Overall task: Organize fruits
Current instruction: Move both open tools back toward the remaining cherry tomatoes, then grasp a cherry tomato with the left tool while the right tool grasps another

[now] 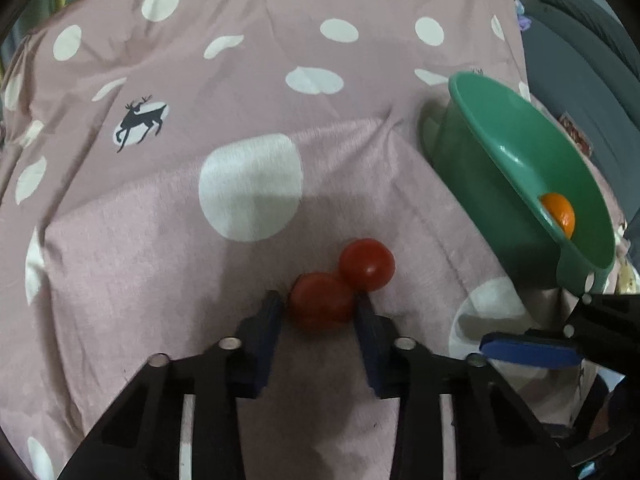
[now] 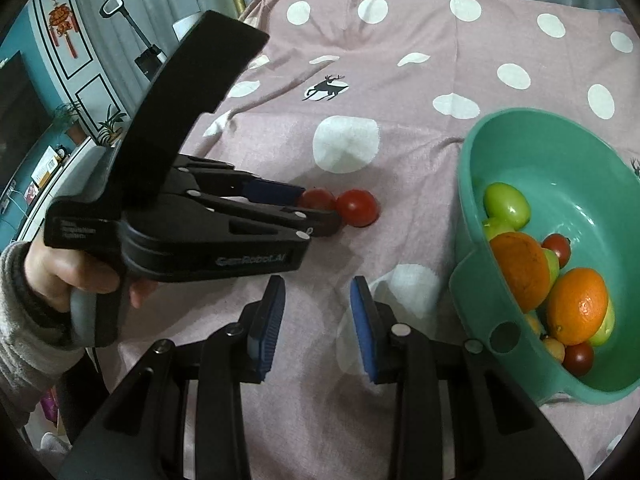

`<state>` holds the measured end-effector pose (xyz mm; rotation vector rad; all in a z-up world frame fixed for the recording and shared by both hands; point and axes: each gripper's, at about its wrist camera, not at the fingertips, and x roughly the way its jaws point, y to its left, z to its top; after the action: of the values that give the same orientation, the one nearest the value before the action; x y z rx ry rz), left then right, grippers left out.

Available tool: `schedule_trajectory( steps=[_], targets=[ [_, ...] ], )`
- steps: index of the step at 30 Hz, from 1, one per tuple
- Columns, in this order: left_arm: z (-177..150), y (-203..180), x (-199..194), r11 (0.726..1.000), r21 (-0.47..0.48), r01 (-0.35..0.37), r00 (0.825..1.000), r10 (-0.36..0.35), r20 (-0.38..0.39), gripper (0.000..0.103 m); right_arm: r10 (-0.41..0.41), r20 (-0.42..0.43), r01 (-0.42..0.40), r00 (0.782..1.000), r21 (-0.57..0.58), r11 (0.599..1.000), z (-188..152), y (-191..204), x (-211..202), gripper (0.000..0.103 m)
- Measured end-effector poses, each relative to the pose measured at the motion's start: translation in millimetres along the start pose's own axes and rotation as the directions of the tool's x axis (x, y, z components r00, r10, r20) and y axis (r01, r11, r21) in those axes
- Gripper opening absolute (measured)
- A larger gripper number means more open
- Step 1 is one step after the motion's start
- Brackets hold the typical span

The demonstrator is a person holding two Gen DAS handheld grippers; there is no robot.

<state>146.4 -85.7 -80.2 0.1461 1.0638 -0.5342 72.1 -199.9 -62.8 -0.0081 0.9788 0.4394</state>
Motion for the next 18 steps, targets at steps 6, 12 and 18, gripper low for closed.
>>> schedule_trajectory(
  steps=[6, 12, 18],
  targets=[
    [-4.6, 20.0, -14.0, 0.998, -0.069, -0.008, 0.999, 0.012, 0.051, 0.033, -0.024, -0.007, 0.024, 1.000, -0.013, 1.000, 7.3, 6.0, 5.6, 0.033],
    [-21.5, 40.8, -56.5, 0.994, -0.102, -0.037, 0.989, 0.051, 0.140, 0.033, -0.071, -0.017, 0.071, 0.997, -0.040, 0.997, 27.1, 12.4, 18.6, 0.034],
    [-45.4, 58.9, -77.8, 0.989, -0.143, -0.023, 0.984, 0.048, 0.173, 0.033, -0.190, -0.054, 0.186, 0.980, -0.068, 0.980, 49.3, 12.4, 47.7, 0.035]
  ],
)
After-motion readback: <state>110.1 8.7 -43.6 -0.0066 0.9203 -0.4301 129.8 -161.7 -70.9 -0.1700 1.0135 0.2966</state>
